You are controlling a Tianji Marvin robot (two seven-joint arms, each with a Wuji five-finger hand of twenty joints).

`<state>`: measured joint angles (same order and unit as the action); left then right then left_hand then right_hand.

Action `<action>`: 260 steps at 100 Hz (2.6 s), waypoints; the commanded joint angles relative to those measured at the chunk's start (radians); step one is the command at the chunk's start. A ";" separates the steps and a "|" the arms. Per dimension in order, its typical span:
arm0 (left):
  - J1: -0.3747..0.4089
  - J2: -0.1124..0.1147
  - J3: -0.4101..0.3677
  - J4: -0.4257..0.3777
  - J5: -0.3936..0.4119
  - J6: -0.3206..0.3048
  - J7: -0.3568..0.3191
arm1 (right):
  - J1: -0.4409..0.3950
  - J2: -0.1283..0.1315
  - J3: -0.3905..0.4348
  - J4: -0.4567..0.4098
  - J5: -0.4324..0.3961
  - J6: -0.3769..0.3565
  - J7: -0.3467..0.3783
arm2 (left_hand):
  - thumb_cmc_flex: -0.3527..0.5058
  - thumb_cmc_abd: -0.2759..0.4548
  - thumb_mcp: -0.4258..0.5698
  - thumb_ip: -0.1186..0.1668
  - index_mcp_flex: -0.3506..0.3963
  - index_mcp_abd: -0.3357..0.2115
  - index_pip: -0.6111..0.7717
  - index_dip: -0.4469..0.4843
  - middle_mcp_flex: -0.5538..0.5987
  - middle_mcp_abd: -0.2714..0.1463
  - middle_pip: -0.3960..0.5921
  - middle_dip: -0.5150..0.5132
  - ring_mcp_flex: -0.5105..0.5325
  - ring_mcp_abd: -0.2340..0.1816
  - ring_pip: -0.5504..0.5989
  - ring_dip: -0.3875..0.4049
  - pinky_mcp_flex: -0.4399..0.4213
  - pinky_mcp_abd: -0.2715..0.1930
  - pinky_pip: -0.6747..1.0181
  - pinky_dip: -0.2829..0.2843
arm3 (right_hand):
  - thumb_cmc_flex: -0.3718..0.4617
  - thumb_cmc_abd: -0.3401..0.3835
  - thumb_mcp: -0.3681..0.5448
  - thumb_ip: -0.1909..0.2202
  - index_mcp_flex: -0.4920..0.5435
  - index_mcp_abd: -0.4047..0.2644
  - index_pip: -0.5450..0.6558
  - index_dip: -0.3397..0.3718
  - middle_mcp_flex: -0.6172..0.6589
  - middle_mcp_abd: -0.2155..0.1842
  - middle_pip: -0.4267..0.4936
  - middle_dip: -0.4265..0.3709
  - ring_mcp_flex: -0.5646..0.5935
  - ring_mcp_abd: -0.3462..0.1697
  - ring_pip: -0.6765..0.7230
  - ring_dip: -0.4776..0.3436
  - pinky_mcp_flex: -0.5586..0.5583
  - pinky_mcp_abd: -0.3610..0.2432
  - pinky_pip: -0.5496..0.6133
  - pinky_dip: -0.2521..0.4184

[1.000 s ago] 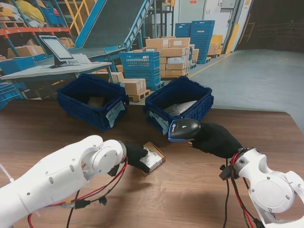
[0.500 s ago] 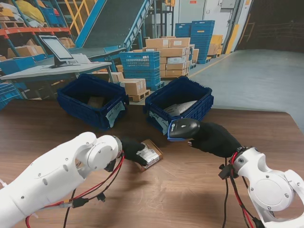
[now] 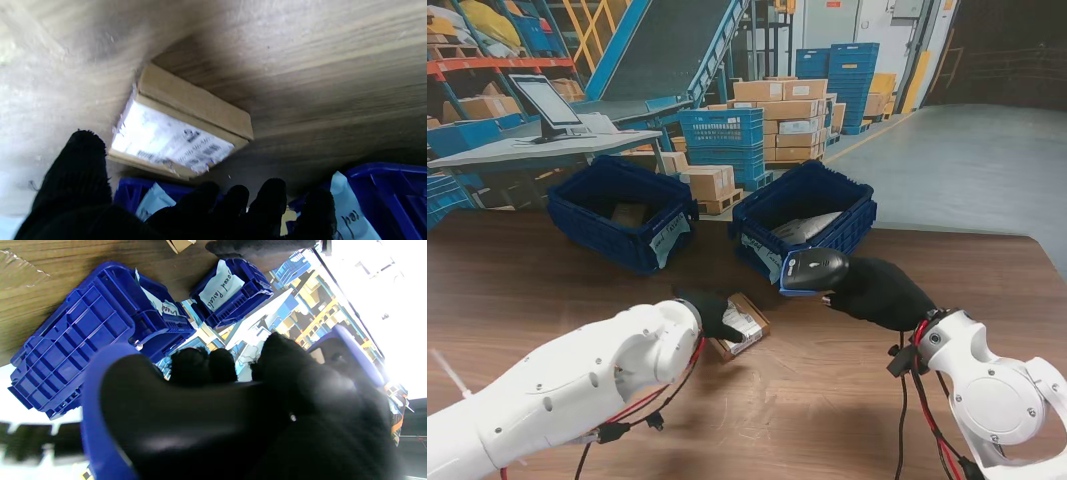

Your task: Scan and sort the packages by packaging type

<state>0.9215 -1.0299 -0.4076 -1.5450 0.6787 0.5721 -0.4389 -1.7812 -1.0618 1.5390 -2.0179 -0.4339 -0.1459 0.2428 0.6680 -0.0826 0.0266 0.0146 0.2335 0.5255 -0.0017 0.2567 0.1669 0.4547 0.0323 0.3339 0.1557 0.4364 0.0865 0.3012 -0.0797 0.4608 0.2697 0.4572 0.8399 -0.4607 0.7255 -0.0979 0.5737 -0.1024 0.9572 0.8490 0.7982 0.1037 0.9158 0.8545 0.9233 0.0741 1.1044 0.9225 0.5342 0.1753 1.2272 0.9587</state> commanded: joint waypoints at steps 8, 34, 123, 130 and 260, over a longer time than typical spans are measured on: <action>-0.063 -0.016 0.085 0.012 0.015 0.013 -0.040 | -0.013 -0.006 0.008 -0.008 0.006 -0.007 0.014 | -0.065 -0.025 -0.044 0.000 -0.052 0.072 -0.018 -0.023 -0.048 0.031 -0.022 -0.024 -0.054 0.048 -0.023 -0.006 -0.013 0.062 -0.002 -0.011 | 0.105 0.084 0.087 -0.009 0.068 -0.068 0.031 0.018 0.017 0.030 -0.008 0.005 0.003 0.010 0.002 0.000 -0.005 0.002 0.008 0.003; -0.124 -0.036 0.174 0.067 -0.084 0.069 -0.024 | -0.018 -0.006 0.013 -0.002 0.018 -0.017 0.015 | -0.076 -0.048 -0.038 -0.011 -0.054 0.085 -0.015 -0.038 -0.050 0.045 -0.021 -0.038 -0.055 0.056 -0.024 -0.015 -0.007 0.080 -0.011 -0.019 | 0.105 0.082 0.088 -0.010 0.070 -0.066 0.030 0.018 0.018 0.030 -0.008 0.006 0.003 0.010 0.002 0.001 -0.005 0.004 0.009 0.004; -0.086 -0.050 0.120 0.078 -0.069 0.048 0.010 | -0.037 -0.006 0.027 0.004 0.039 -0.020 0.017 | 0.007 -0.191 0.145 0.040 0.099 0.038 0.029 0.005 0.127 0.019 0.023 0.013 0.071 0.053 0.042 0.023 0.029 0.083 0.065 -0.021 | 0.106 0.082 0.087 -0.010 0.069 -0.066 0.029 0.018 0.018 0.030 -0.009 0.006 0.001 0.011 0.002 0.001 -0.006 0.002 0.009 0.005; -0.082 -0.049 0.106 0.060 -0.056 0.058 0.012 | -0.037 -0.007 0.026 0.004 0.038 -0.022 0.015 | 0.008 -0.187 0.144 0.035 0.105 0.037 0.032 0.008 0.131 0.020 0.023 0.016 0.074 0.051 0.043 0.026 0.028 0.084 0.067 -0.021 | 0.105 0.083 0.087 -0.010 0.069 -0.067 0.029 0.018 0.018 0.030 -0.009 0.006 0.002 0.012 0.002 0.001 -0.006 0.002 0.009 0.005; -0.234 -0.150 0.323 0.279 -0.280 0.113 -0.024 | -0.043 -0.005 0.041 0.029 0.060 -0.034 0.027 | 0.006 -0.210 0.082 0.045 0.057 0.108 0.010 -0.019 0.080 0.084 0.008 -0.012 0.061 0.093 0.036 0.025 0.031 0.143 0.052 -0.037 | 0.106 0.082 0.088 -0.011 0.070 -0.065 0.029 0.018 0.019 0.033 -0.009 0.006 0.002 0.011 0.002 0.001 -0.006 0.004 0.008 0.006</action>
<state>0.6592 -1.1715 -0.0995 -1.2819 0.4068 0.6963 -0.4309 -1.8179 -1.0620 1.5772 -1.9819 -0.3756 -0.1780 0.2556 0.6550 -0.2592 0.0567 0.0047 0.2117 0.7004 -0.1157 0.2302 0.2006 0.6000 0.0370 0.3201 0.1909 0.4768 0.1104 0.3239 -0.0556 0.5311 0.3232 0.4310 0.8400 -0.4608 0.7257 -0.0979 0.5748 -0.1024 0.9570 0.8491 0.7983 0.1039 0.9157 0.8546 0.9233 0.0744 1.1045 0.9225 0.5331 0.1790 1.2272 0.9587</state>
